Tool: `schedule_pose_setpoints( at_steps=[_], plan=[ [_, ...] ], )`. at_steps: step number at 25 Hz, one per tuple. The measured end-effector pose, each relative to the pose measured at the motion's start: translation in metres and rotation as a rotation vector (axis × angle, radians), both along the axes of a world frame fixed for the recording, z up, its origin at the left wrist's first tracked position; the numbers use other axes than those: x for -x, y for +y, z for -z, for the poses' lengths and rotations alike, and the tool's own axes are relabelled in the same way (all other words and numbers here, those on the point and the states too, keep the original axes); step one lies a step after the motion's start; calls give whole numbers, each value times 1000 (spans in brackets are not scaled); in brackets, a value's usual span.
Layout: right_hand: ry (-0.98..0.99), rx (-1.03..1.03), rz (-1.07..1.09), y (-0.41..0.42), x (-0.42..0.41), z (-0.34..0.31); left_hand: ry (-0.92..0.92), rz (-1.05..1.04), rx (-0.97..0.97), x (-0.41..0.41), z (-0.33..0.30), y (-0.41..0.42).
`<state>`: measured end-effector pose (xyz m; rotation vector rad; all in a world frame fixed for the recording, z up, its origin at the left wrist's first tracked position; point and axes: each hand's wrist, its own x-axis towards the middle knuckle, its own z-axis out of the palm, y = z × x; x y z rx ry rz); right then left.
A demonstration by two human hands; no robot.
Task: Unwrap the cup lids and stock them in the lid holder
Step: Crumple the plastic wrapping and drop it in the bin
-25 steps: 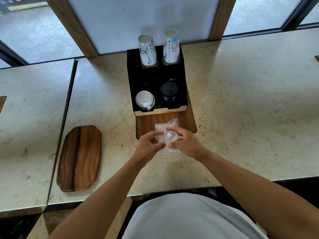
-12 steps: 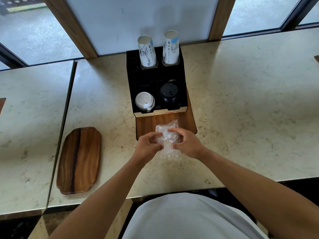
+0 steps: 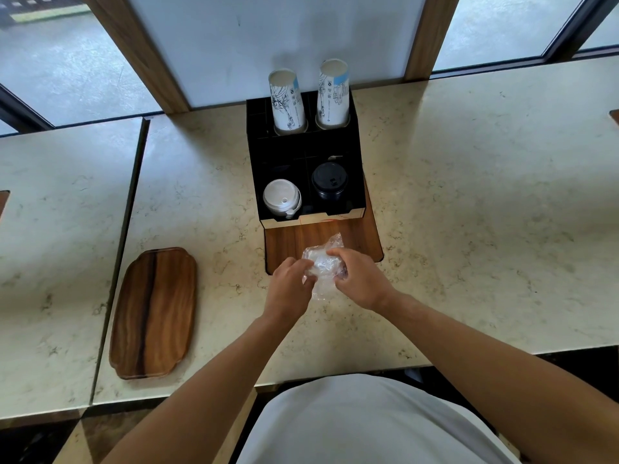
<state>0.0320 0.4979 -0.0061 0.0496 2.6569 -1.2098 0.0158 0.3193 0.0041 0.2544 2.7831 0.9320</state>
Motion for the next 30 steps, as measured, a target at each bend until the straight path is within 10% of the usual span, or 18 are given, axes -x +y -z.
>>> schedule_pose_setpoints(
  at_steps=[9, 30],
  plan=[
    [91, -304, -114, 8, -4, 2, 37, 98, 65, 2, 6, -9],
    [-200, 141, 13, 17, -1, -4, -447, -84, -438, 1, 0, -23]
  ],
)
